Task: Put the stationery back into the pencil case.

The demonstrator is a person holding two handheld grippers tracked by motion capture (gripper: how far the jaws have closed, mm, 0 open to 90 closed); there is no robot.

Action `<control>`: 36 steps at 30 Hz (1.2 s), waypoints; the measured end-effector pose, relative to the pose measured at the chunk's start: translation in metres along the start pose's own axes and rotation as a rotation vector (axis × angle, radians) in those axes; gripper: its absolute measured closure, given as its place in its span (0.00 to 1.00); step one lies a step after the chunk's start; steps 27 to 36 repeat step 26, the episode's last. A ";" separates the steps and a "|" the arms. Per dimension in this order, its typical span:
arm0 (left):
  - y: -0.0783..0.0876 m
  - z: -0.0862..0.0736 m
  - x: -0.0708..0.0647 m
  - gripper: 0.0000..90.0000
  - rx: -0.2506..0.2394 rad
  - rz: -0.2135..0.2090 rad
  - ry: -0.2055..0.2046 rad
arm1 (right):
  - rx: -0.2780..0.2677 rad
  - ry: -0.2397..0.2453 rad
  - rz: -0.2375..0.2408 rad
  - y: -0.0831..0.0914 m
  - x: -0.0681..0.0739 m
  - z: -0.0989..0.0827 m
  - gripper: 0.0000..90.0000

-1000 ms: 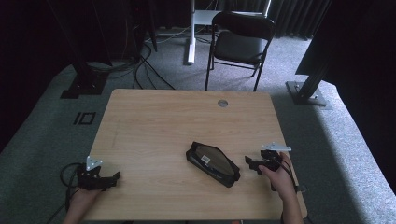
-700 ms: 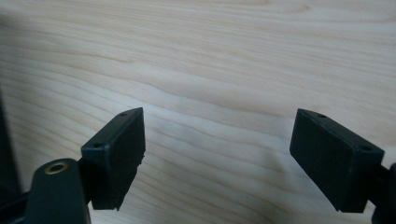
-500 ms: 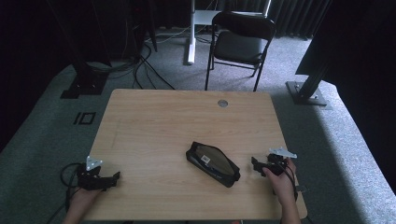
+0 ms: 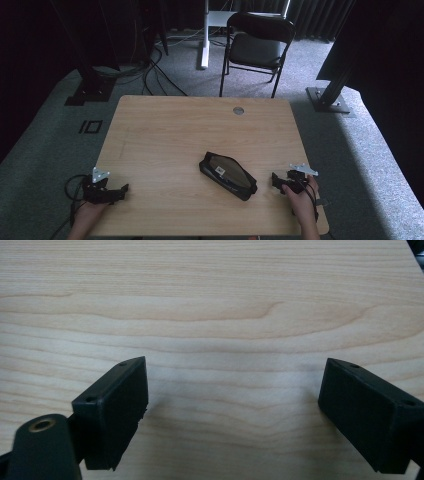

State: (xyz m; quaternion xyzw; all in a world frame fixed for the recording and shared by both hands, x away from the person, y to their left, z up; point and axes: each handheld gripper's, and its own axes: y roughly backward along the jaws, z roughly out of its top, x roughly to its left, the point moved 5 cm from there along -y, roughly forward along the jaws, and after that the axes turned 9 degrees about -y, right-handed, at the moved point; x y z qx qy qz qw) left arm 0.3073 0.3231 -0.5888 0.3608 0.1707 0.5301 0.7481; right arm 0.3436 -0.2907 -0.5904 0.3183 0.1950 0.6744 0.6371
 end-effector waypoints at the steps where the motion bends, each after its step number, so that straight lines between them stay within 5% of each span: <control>1: 0.000 0.000 0.000 0.00 0.000 0.000 0.000 | 0.000 0.003 -0.006 0.000 0.000 -0.001 0.14; 12: 0.000 0.000 0.000 0.00 0.000 0.000 0.000 | -0.005 -0.045 -0.113 0.005 -0.006 -0.006 0.14; 36: 0.000 0.000 0.000 0.00 0.000 -0.001 0.000 | -0.005 -0.043 -0.112 0.005 -0.006 -0.006 0.14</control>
